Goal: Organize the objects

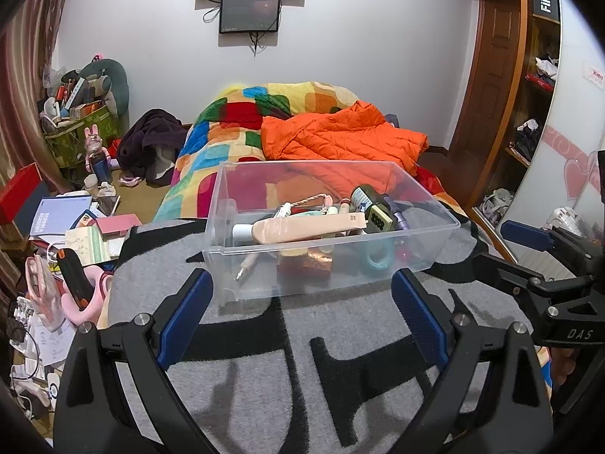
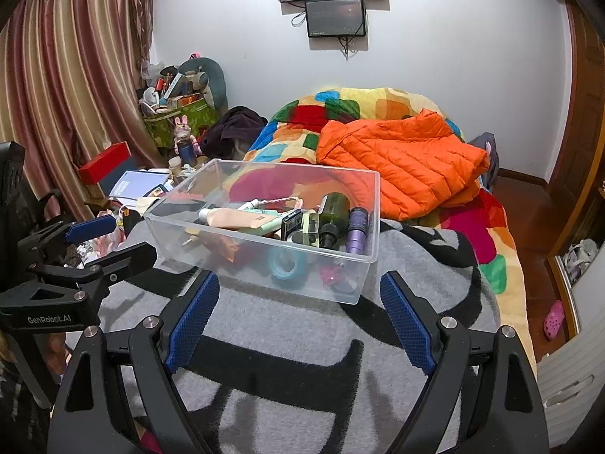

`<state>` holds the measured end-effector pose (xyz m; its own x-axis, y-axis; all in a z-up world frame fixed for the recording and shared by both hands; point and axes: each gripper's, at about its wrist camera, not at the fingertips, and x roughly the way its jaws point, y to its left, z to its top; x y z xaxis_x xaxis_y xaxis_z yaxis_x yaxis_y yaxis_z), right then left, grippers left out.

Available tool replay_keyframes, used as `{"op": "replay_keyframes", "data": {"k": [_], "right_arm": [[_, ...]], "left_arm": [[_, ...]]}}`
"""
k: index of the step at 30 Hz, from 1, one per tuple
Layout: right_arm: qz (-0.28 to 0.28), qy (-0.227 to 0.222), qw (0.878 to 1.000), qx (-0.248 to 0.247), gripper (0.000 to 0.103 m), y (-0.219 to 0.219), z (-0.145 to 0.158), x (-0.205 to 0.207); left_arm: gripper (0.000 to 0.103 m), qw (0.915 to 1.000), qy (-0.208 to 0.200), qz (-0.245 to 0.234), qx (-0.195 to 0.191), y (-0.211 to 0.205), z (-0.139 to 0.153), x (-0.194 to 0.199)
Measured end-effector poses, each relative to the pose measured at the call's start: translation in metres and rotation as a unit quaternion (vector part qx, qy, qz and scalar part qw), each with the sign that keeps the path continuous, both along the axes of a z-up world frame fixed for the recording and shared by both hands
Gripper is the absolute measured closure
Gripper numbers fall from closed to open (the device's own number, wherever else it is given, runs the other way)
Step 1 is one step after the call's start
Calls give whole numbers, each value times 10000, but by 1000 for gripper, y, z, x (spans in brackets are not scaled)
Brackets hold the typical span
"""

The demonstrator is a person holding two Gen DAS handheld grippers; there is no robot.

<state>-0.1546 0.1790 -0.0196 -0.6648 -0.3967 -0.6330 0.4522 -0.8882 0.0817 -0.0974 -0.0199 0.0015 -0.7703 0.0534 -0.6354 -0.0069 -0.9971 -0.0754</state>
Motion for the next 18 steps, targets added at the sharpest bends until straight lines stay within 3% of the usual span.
{"op": "replay_keyframes", "data": {"k": [18], "right_arm": [[-2, -52, 10000, -28, 18, 0, -3, -3]], "left_arm": [[7, 10000, -14, -61, -30, 2, -3, -1]]}}
